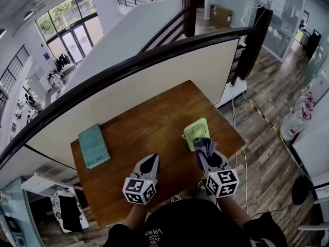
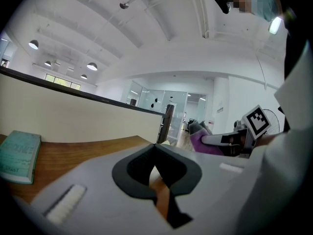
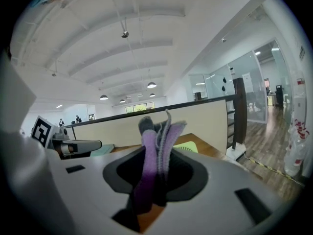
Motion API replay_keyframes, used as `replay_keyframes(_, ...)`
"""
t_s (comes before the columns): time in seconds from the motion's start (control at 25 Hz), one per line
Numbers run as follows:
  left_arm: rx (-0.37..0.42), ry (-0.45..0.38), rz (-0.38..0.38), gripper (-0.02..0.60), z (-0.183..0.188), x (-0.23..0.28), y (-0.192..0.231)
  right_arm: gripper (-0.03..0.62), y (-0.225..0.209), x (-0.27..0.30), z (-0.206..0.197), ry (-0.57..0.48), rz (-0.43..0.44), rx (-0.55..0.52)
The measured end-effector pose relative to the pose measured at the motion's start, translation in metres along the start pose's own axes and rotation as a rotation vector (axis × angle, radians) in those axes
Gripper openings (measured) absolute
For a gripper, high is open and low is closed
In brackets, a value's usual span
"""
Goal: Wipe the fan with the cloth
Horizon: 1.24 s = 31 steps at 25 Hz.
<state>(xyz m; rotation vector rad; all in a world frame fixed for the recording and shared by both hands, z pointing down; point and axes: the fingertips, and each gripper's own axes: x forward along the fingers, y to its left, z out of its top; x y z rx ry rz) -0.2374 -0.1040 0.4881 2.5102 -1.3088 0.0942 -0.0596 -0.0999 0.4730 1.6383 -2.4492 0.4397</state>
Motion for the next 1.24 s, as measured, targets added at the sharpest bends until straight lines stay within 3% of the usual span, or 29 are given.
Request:
replay_keyframes(0.72,0.009,-0.004,0.021,0.009,-0.007,-0.012,0.003,0.117,0.025,0.009,-0.001,-0.020,0.043,-0.019)
replay_keyframes(1.24,-0.004,-0.012,0.028,0.009,-0.009,0.000,0.003,0.117,0.019,0.013,-0.005,-0.008,0.059,-0.019)
